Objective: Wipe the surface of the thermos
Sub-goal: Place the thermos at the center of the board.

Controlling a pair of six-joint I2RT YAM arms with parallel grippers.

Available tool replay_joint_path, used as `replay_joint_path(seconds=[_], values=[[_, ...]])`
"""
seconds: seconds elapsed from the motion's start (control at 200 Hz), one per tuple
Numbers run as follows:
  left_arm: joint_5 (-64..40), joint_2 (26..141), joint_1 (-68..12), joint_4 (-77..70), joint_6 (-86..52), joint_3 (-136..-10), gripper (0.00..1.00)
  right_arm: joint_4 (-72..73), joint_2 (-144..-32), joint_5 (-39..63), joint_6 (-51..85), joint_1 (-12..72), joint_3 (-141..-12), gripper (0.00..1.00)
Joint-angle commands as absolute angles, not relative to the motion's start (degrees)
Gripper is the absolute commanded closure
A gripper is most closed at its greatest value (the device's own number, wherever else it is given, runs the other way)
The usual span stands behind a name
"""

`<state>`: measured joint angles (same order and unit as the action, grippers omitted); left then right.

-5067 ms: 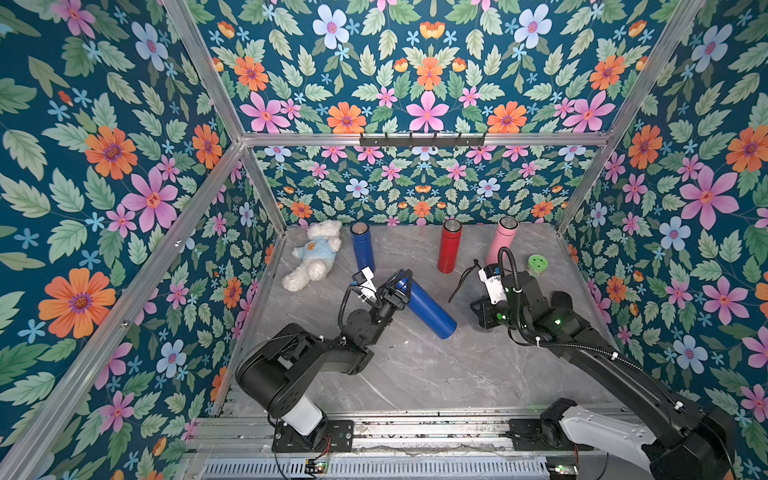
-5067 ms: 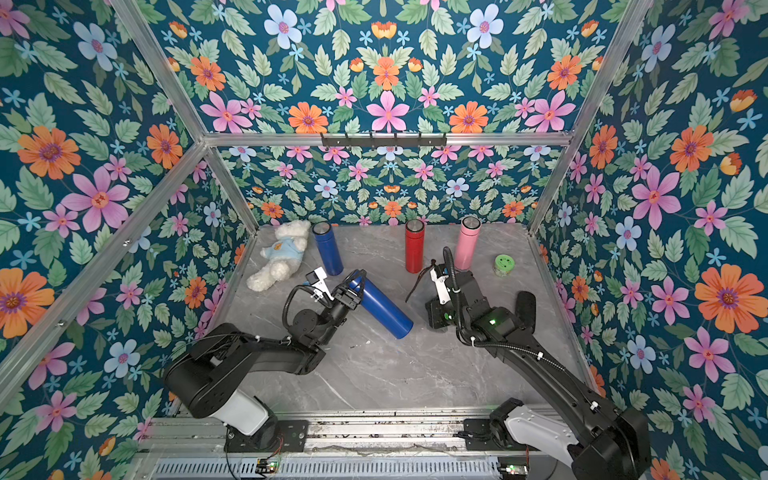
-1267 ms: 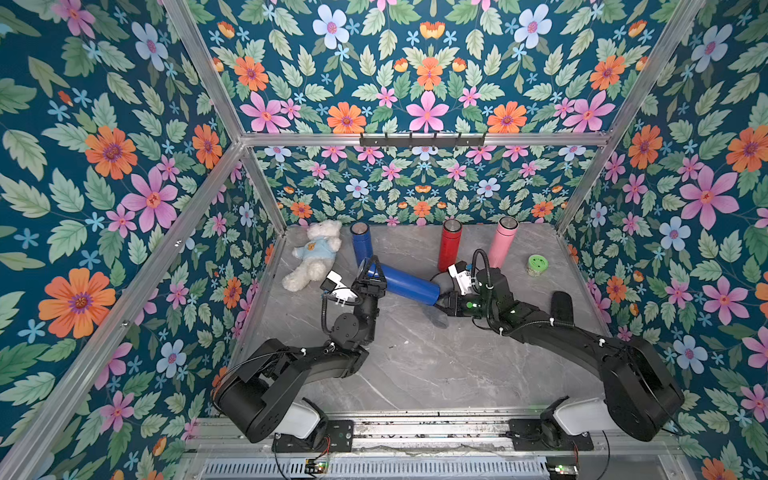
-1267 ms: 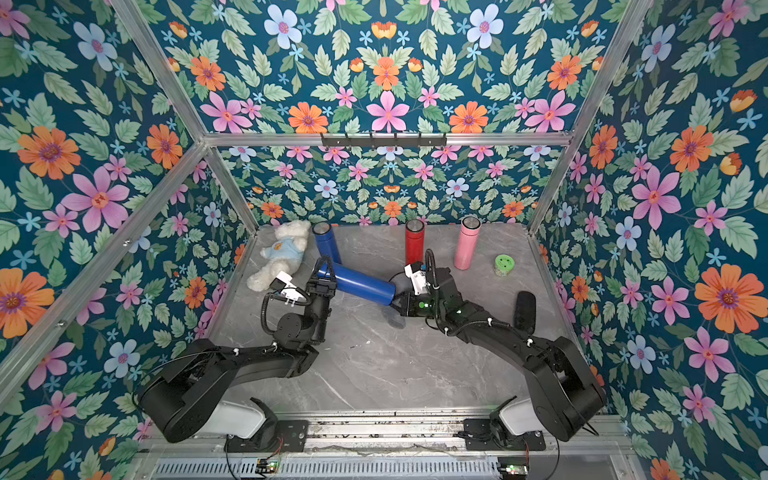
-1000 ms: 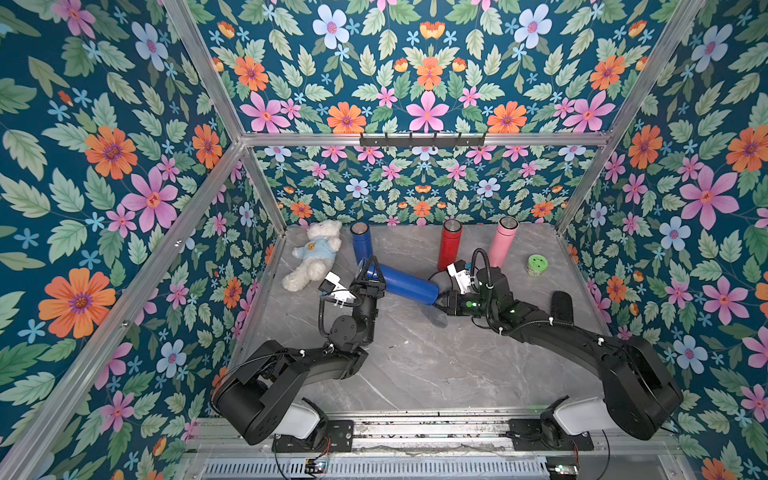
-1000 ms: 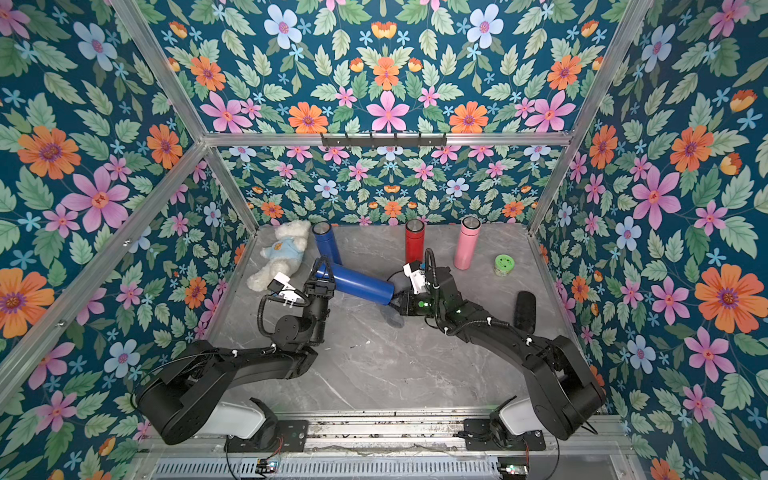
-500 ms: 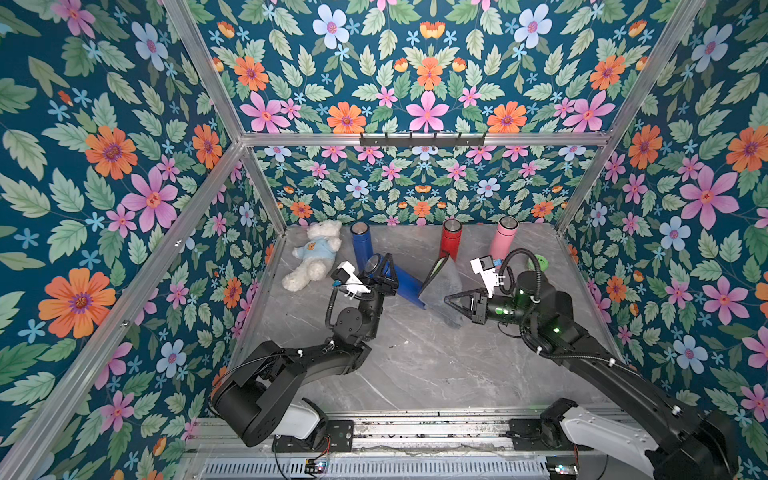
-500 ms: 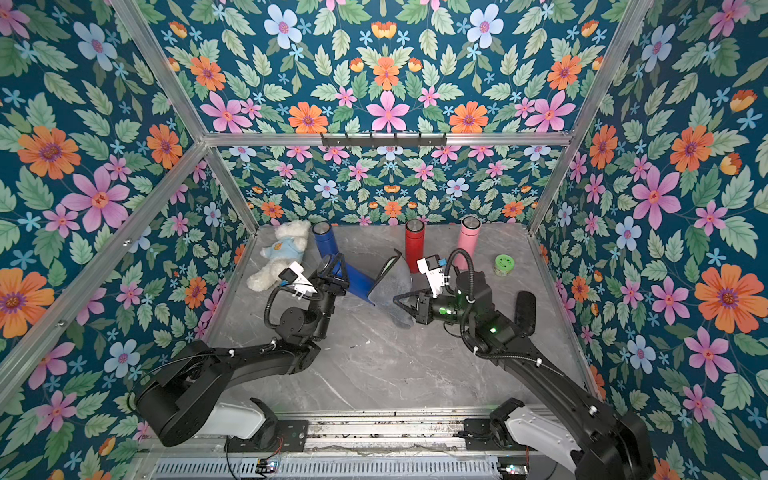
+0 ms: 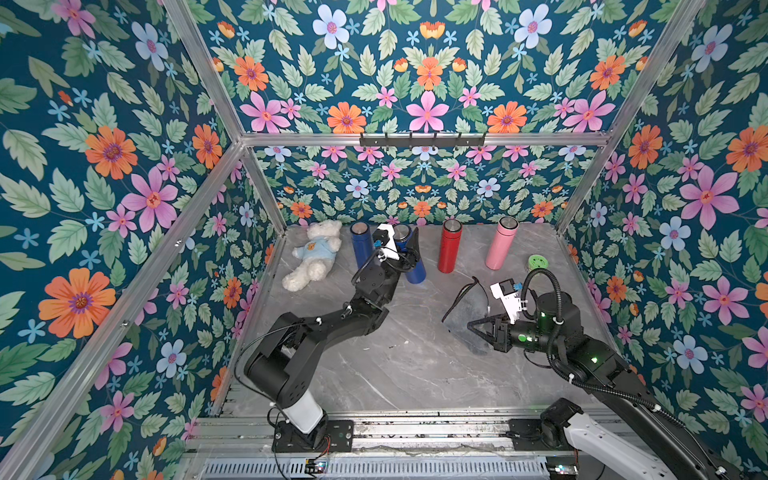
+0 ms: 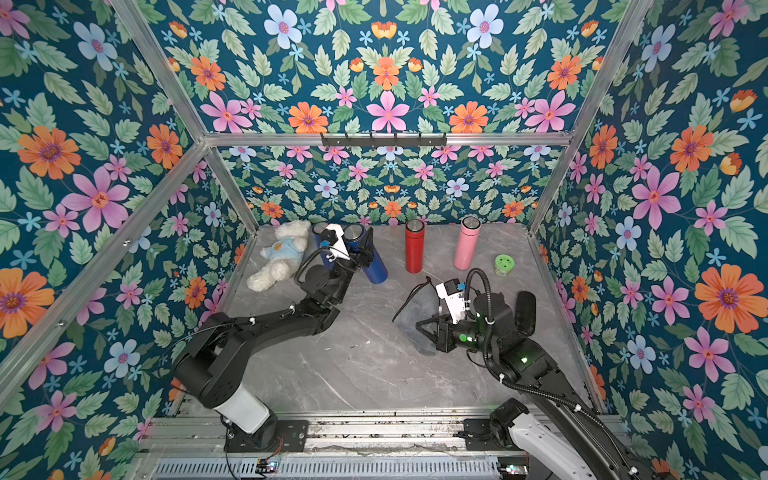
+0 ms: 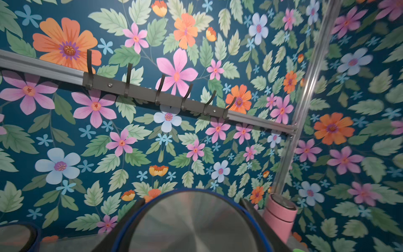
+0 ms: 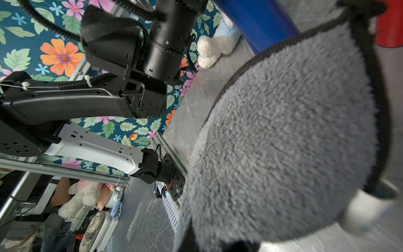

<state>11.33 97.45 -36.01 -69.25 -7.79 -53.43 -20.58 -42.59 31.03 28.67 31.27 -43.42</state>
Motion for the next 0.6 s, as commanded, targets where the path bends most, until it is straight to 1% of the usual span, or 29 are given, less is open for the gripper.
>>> replay_joint_path(seconds=[0.0, 0.325, 0.48, 0.595], values=[[7.43, 102.54, -33.89, -71.0, -4.84, -58.39, 1.0, -22.43, -43.08, 28.94, 27.1, 31.29, -44.12, 1.0], [1.1, 119.66, -28.1, -70.84, -5.06, -73.8, 1.0, -23.27, -49.03, 27.07, 23.94, 31.0, -47.33, 1.0], [-1.38, 124.64, -27.78, -69.07, -2.96, -78.55, 1.0, -20.65, -52.13, 28.76, 23.56, 29.84, -47.73, 1.0], [-1.93, 126.43, -27.76, -67.74, -2.0, -79.78, 1.0, -19.14, -53.47, 29.6, 23.73, 28.97, -47.33, 1.0]])
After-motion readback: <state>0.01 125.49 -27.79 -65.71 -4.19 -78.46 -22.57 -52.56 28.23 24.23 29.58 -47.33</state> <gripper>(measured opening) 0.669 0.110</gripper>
